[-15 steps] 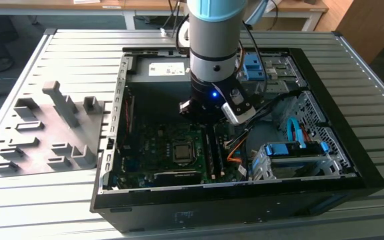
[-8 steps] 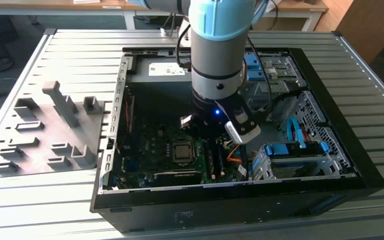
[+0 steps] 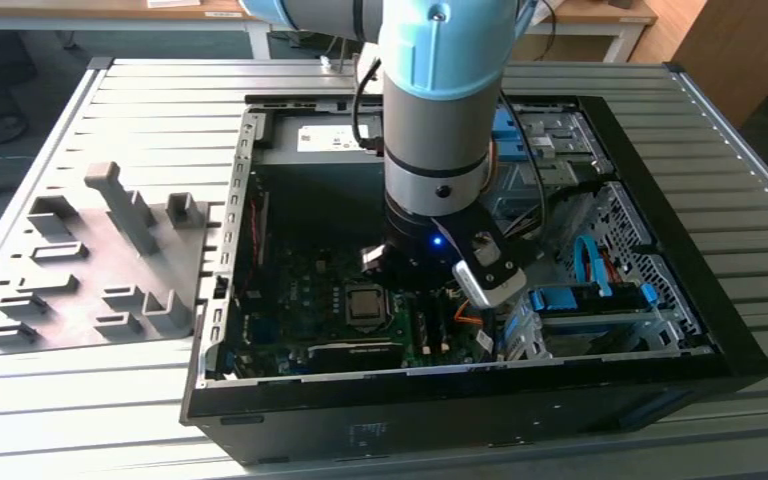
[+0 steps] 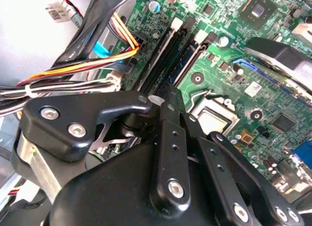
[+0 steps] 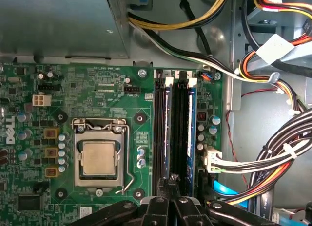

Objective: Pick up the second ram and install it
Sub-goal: 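Press down the second ram until it locks into place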

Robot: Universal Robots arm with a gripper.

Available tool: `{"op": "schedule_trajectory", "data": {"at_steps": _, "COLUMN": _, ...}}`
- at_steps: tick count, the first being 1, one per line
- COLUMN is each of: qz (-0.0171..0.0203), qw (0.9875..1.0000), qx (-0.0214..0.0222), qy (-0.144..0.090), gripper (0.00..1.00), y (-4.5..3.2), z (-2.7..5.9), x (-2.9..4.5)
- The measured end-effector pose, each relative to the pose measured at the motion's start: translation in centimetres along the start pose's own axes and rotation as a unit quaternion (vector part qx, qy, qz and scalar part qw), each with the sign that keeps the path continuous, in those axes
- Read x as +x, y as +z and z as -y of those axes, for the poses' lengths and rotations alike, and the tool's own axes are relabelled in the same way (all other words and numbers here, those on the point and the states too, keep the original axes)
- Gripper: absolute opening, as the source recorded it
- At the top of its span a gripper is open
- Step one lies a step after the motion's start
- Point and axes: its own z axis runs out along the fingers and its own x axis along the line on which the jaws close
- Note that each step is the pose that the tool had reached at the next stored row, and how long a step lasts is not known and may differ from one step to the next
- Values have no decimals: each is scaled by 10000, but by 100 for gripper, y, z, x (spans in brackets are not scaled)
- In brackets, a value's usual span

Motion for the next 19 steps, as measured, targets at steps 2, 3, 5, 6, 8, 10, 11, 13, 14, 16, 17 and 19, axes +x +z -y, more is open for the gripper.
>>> {"op": "schedule_trajectory", "data": {"at_steps": 2, "qz": 0, "qw": 10000, "qx": 2, "qy": -1, "gripper": 10, "y": 10, "z": 1, "x": 0}}
{"op": "schedule_trajectory", "data": {"at_steps": 3, "qz": -1, "qw": 10000, "qx": 3, "qy": -1, "gripper": 10, "y": 14, "z": 1, "x": 1}}
{"op": "schedule_trajectory", "data": {"at_steps": 5, "qz": -1, "qw": 10000, "qx": 3, "qy": -1, "gripper": 10, "y": 25, "z": 0, "x": 1}}
{"op": "schedule_trajectory", "data": {"at_steps": 6, "qz": -1, "qw": 10000, "qx": 4, "qy": -1, "gripper": 10, "y": 32, "z": 0, "x": 2}}
{"op": "schedule_trajectory", "data": {"at_steps": 8, "qz": -1, "qw": 10000, "qx": 3, "qy": -1, "gripper": 10, "y": 45, "z": 0, "x": 2}}
{"op": "schedule_trajectory", "data": {"at_steps": 10, "qz": -1, "qw": 10000, "qx": 3, "qy": -1, "gripper": 10, "y": 46, "z": -1, "x": 2}}
{"op": "schedule_trajectory", "data": {"at_steps": 11, "qz": -2, "qw": 10000, "qx": 6, "qy": -1, "gripper": 10, "y": 36, "z": -2, "x": 1}}
{"op": "schedule_trajectory", "data": {"at_steps": 13, "qz": 3, "qw": 10000, "qx": -8, "qy": 0, "gripper": 10, "y": 10, "z": -3, "x": -1}}
{"op": "schedule_trajectory", "data": {"at_steps": 14, "qz": 5, "qw": 10000, "qx": -15, "qy": 0, "gripper": 10, "y": -13, "z": -4, "x": -3}}
{"op": "schedule_trajectory", "data": {"at_steps": 16, "qz": 1, "qw": 10000, "qx": -1, "qy": -1, "gripper": 10, "y": -74, "z": 3, "x": -5}}
{"op": "schedule_trajectory", "data": {"at_steps": 17, "qz": 1, "qw": 10000, "qx": -3, "qy": 0, "gripper": 10, "y": -83, "z": 1, "x": -6}}
{"op": "schedule_trajectory", "data": {"at_steps": 19, "qz": 1, "qw": 10000, "qx": -1, "qy": 0, "gripper": 10, "y": -87, "z": -37, "x": -6}}
